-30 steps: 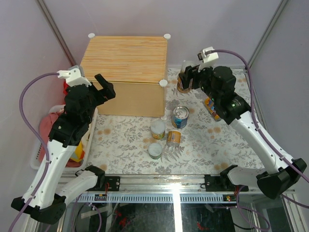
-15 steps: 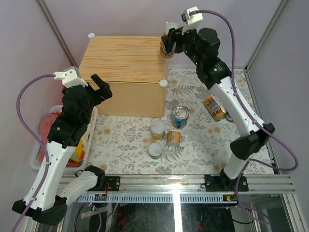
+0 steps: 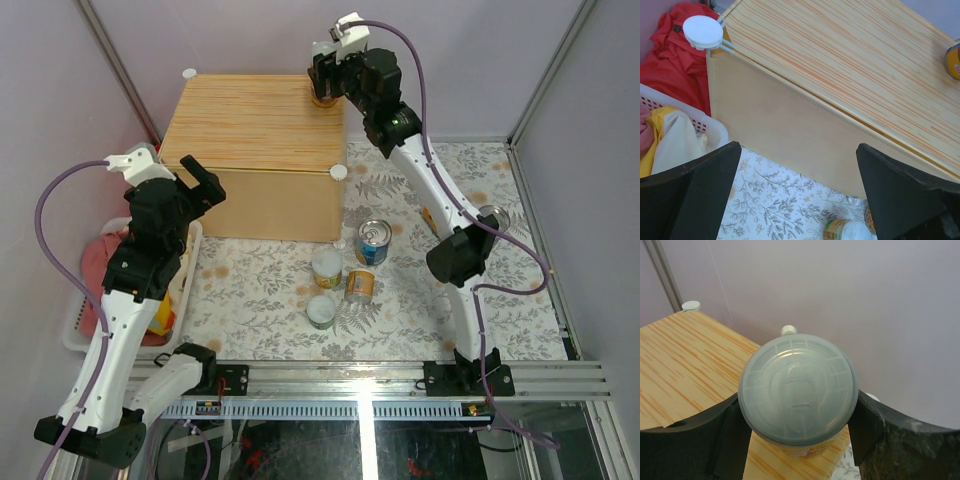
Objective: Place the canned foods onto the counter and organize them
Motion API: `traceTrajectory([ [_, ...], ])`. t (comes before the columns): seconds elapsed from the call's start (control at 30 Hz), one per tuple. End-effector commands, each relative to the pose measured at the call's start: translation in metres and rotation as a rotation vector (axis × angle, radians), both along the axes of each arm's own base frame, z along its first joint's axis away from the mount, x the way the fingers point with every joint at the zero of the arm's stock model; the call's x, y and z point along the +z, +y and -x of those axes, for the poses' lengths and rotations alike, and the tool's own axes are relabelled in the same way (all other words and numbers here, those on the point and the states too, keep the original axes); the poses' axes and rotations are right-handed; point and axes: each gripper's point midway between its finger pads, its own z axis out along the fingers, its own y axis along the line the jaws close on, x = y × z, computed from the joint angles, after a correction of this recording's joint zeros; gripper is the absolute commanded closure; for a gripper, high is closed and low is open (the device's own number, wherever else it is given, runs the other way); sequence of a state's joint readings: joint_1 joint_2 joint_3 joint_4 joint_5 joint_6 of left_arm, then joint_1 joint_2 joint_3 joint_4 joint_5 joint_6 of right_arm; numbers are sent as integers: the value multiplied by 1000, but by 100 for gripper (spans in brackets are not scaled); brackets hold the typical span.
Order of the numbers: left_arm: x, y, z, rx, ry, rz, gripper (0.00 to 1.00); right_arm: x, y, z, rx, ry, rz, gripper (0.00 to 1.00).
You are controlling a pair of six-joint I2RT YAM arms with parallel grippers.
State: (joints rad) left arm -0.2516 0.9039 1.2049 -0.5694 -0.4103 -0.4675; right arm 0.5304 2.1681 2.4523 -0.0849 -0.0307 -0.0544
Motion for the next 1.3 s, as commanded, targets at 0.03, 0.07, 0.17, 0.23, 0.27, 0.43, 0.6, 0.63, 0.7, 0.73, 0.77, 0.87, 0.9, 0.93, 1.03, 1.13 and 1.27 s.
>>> traceTrajectory([
  [0.03,12,1,1,12,-80,57,0,126,-9,32,-6,-368,-127,100],
  [0.07,9,0,1,10,-76,61,0,125,-9,30,-14,-375,-120,100],
  [0.17,7,-2,2,2,-75,73,0,118,-8,23,-35,-376,-101,100],
  [0.23,5,-3,2,-1,-70,73,0,113,-6,20,-40,-371,-93,99],
  [0.27,4,-2,2,0,-68,70,0,110,-5,18,-38,-365,-92,98],
  [0.43,4,-2,1,-1,-65,62,0,92,2,10,-26,-316,-99,85],
  [0.6,4,-6,-4,-17,-61,63,0,85,-1,4,-53,-297,-104,38],
  [0.63,5,-7,-5,-20,-62,65,0,84,-1,4,-55,-294,-105,32],
  [0.7,4,-9,-6,-26,-60,70,0,84,-1,4,-57,-291,-112,20],
  [0.73,4,-9,-6,-27,-61,72,0,83,-1,3,-57,-289,-115,15],
  [0.77,4,-10,-7,-30,-61,75,0,83,-1,3,-55,-288,-120,12],
  [0.87,4,-11,-7,-36,-62,83,0,83,0,3,-49,-285,-133,5],
  [0.9,4,-11,-7,-36,-62,85,0,81,1,2,-47,-281,-136,4],
  [0.93,5,-12,-7,-36,-64,87,0,80,1,2,-45,-277,-137,3],
  [1.03,8,-11,-5,-33,-74,91,0,82,0,5,-45,-269,-149,3],
  [1.13,11,-9,-3,-28,-80,90,0,99,-8,18,-43,-285,-180,2],
  [1.27,13,-6,1,-14,-89,89,0,120,-23,40,-48,-305,-203,2],
])
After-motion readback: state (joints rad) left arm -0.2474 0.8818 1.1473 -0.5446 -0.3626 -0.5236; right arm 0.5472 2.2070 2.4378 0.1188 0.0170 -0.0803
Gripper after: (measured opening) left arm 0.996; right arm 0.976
